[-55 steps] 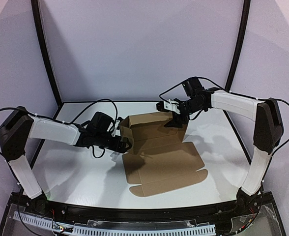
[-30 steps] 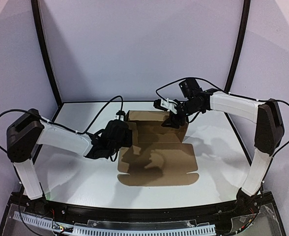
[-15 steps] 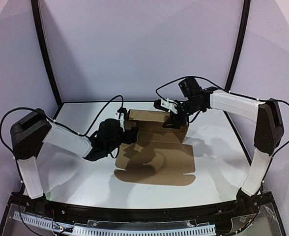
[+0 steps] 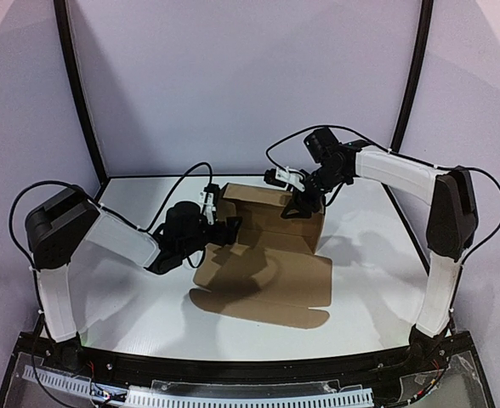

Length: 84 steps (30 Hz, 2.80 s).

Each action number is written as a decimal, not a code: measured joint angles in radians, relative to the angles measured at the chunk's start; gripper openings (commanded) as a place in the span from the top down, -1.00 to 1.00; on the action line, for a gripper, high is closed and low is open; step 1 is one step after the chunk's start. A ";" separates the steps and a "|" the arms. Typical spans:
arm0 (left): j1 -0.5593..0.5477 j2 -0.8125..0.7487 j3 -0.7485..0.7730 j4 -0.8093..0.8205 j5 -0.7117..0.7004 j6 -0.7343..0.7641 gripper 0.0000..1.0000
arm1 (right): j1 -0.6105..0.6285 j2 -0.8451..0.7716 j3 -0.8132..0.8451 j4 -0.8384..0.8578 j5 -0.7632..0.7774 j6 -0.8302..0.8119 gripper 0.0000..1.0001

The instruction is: Fold the paper box

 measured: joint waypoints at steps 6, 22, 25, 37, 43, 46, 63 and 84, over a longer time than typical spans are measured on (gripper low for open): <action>0.000 -0.006 0.013 -0.080 0.117 0.024 -0.97 | -0.006 0.036 0.050 -0.049 -0.001 0.003 -0.26; 0.149 -0.206 -0.165 -0.213 0.285 -0.026 -0.95 | -0.022 0.056 0.081 -0.079 -0.043 -0.001 -0.26; 0.177 -0.154 -0.122 -0.212 0.314 -0.030 -0.91 | -0.023 0.056 0.081 -0.080 -0.047 -0.001 -0.26; 0.182 0.026 0.095 -0.235 0.403 0.023 -0.38 | -0.028 0.056 0.082 -0.080 -0.054 0.000 -0.22; 0.181 0.052 0.115 -0.225 0.425 0.043 -0.27 | -0.031 0.057 0.083 -0.080 -0.057 0.000 -0.22; 0.181 0.062 0.138 -0.231 0.431 0.047 -0.27 | -0.031 0.062 0.092 -0.087 -0.058 0.000 -0.21; 0.165 0.135 0.241 -0.219 0.462 -0.013 0.12 | -0.038 0.066 0.097 -0.103 -0.081 -0.015 -0.18; -0.036 0.137 0.303 -0.325 -0.298 -0.035 0.98 | -0.044 0.053 0.077 -0.101 -0.096 0.026 -0.15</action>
